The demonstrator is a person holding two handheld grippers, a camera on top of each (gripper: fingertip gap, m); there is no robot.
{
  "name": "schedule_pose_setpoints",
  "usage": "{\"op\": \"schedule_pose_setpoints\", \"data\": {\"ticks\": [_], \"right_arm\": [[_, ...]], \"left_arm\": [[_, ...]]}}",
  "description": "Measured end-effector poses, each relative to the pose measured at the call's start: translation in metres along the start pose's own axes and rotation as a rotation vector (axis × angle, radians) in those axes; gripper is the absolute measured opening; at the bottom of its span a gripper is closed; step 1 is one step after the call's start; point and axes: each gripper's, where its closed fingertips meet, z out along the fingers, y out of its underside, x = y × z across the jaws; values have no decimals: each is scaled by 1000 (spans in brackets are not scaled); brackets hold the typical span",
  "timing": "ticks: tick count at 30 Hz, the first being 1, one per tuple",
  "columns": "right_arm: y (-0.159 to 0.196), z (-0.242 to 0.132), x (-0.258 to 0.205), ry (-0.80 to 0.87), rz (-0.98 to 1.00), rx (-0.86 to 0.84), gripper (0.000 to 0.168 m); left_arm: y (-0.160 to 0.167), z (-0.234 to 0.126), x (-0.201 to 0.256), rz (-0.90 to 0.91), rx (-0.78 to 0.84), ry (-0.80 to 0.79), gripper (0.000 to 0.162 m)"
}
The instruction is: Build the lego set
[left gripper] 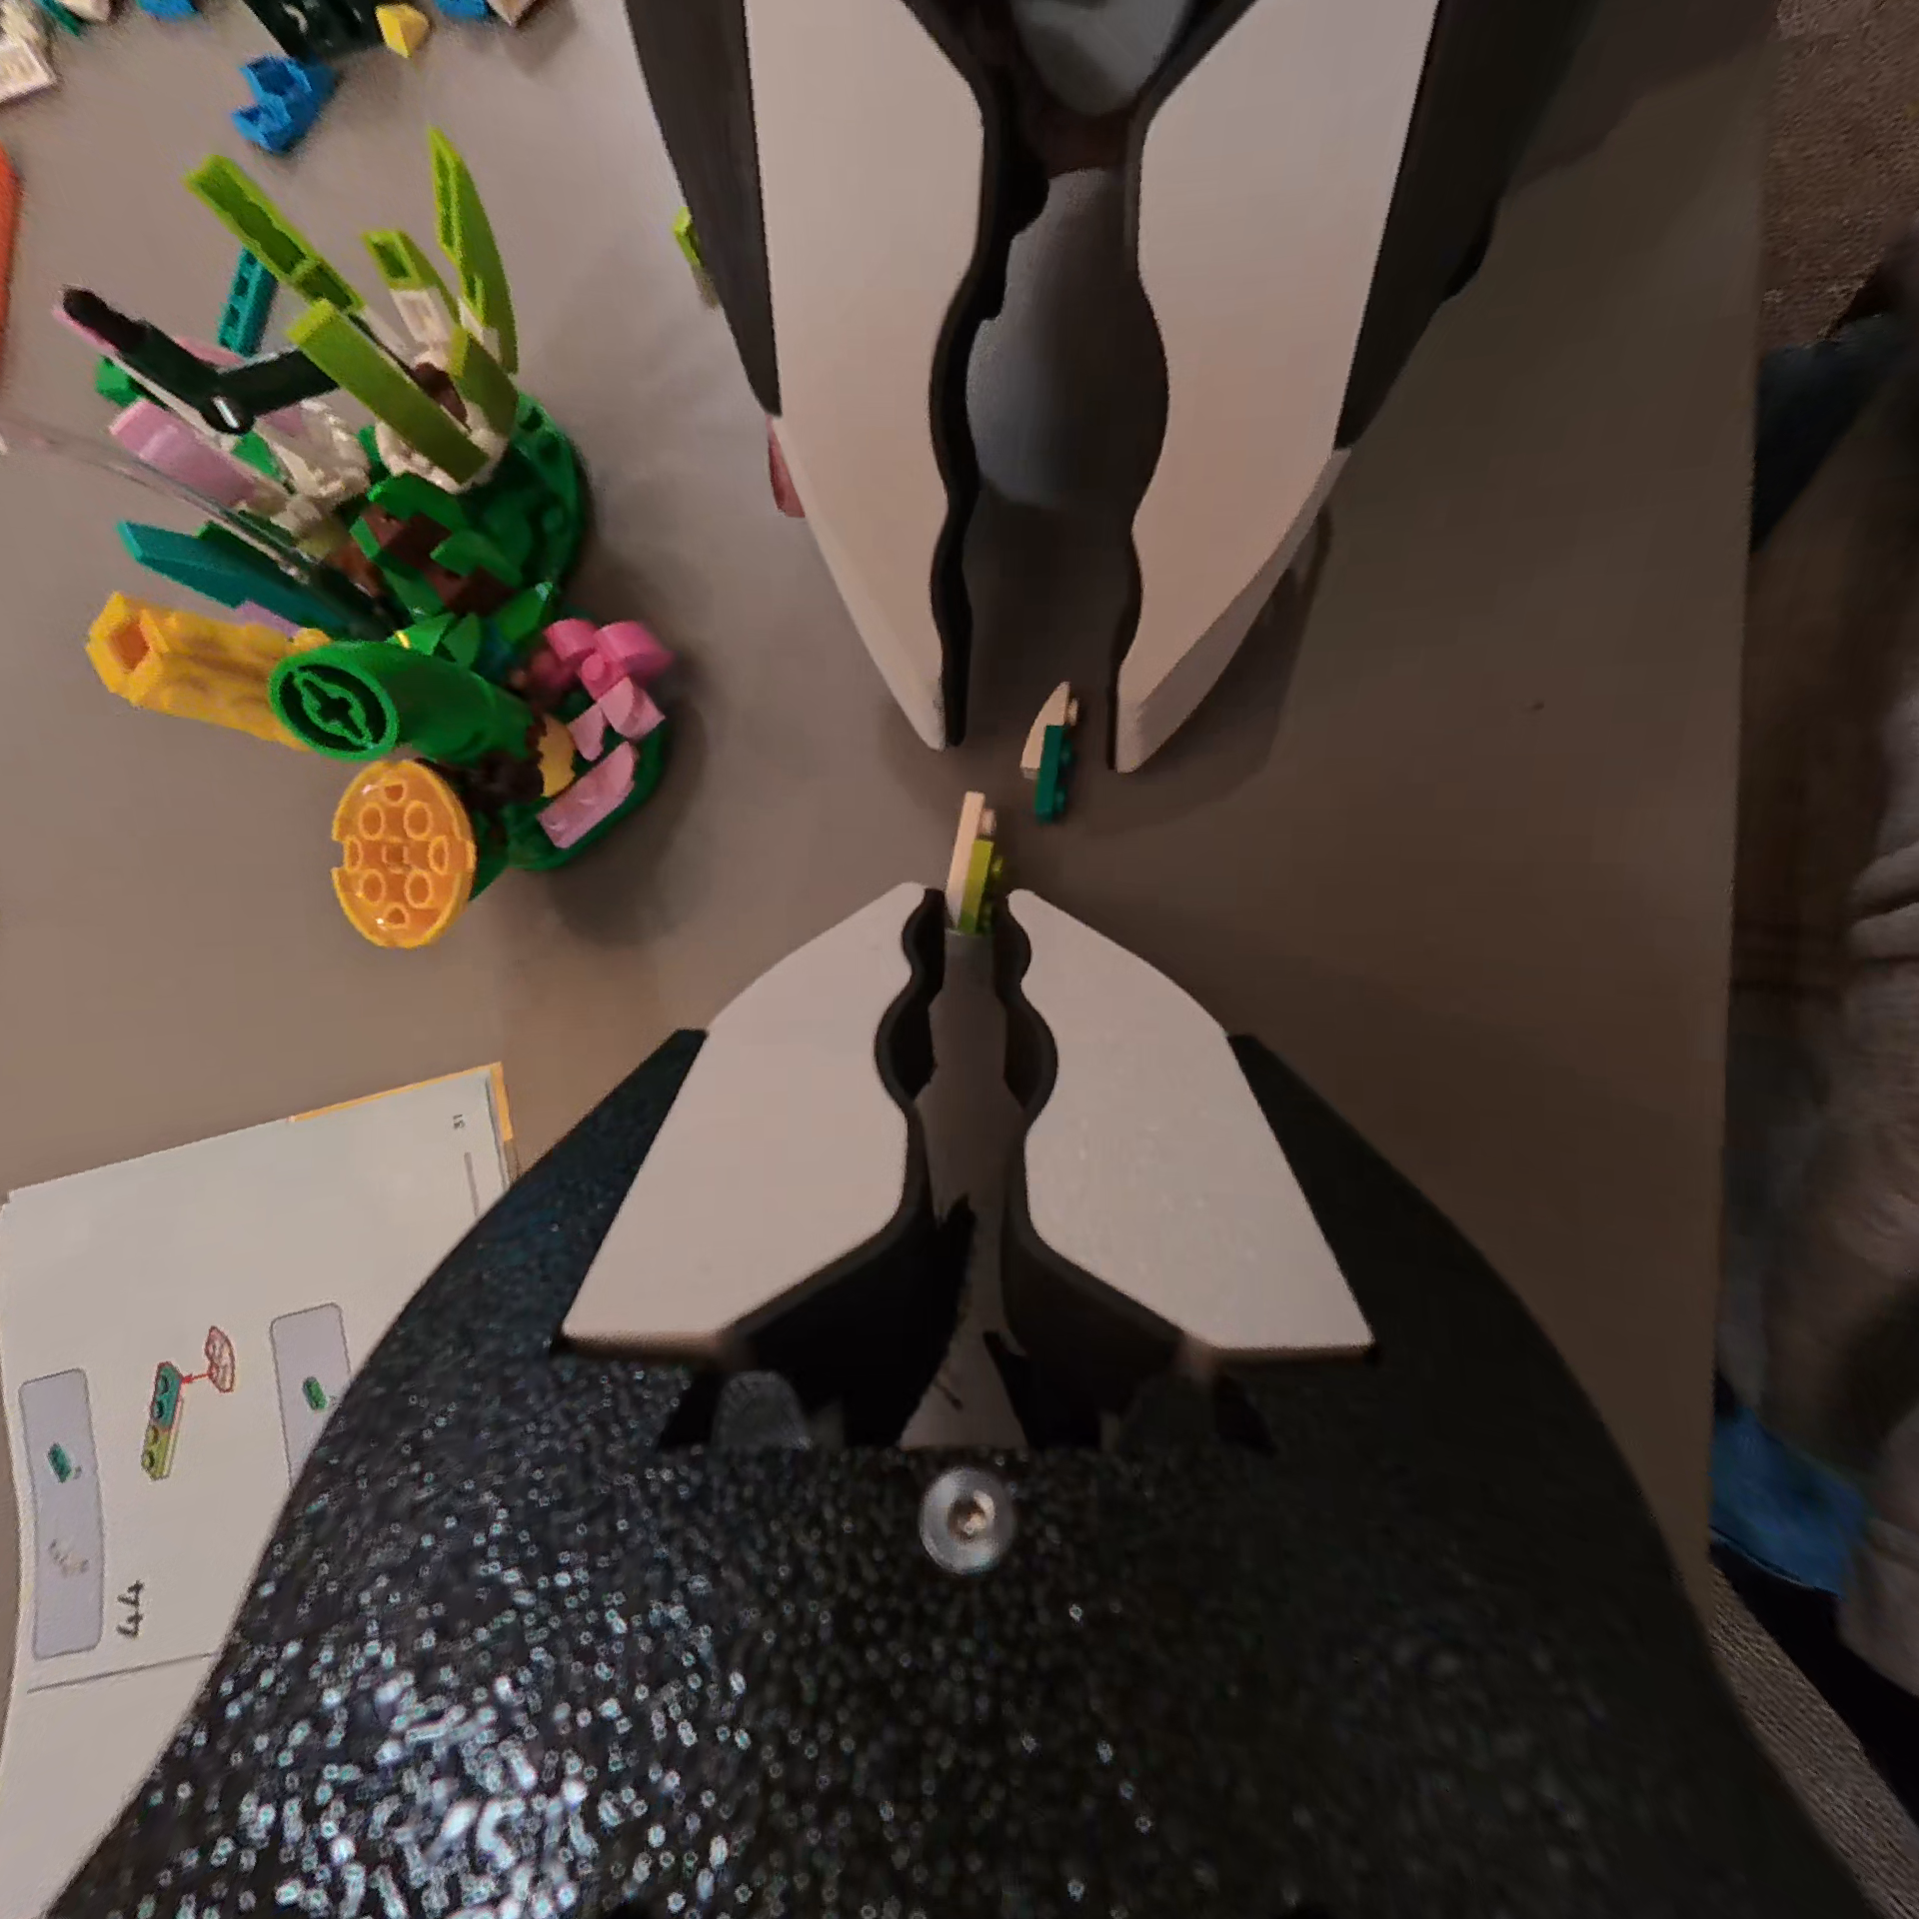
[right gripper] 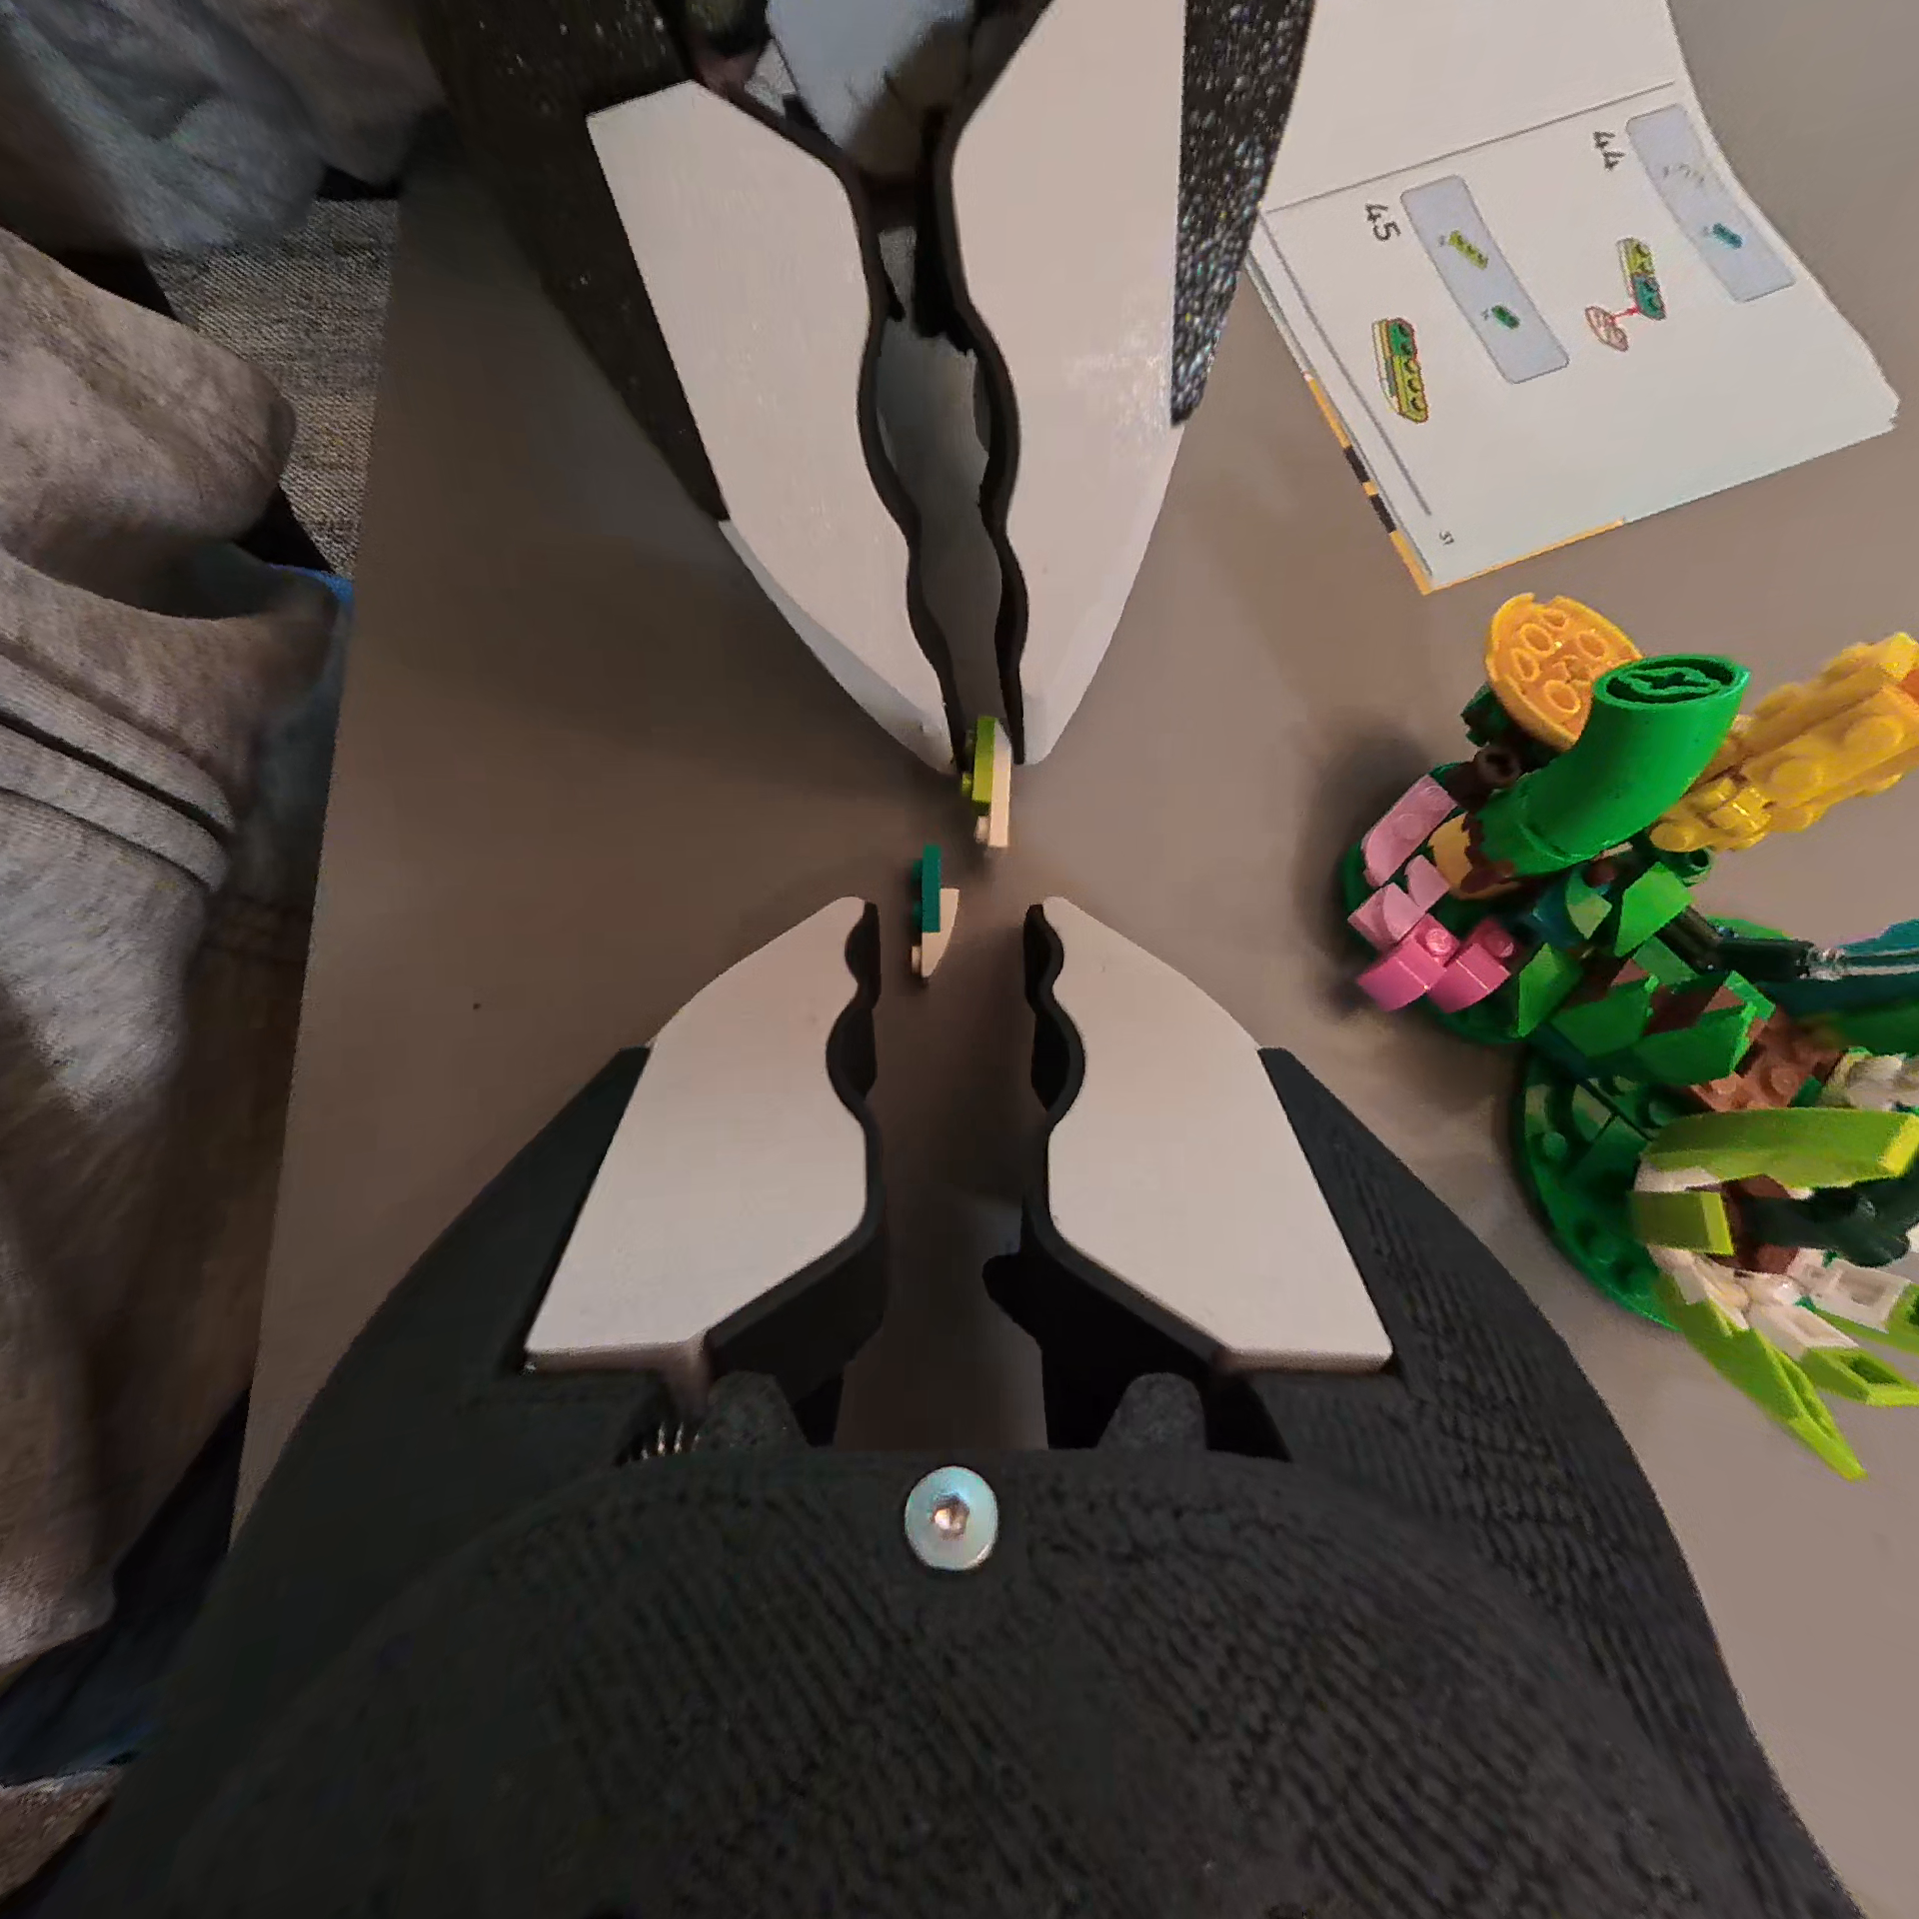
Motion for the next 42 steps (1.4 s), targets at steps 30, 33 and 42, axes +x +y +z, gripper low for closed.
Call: {"op": "schedule_pose_setpoints", "data": {"ticks": [30,33,42], "right_arm": [[-6,3,-2,52,-5,3,8],[-7,3,-2,53,-6,4,7],[-7,2,-3,47,-13,12,7]], "left_arm": [[-4,5,10,-60,-71,-57,11],[-3,3,11,-74,-55,-40,24],[-3,4,10,-46,-4,0,16]]}}
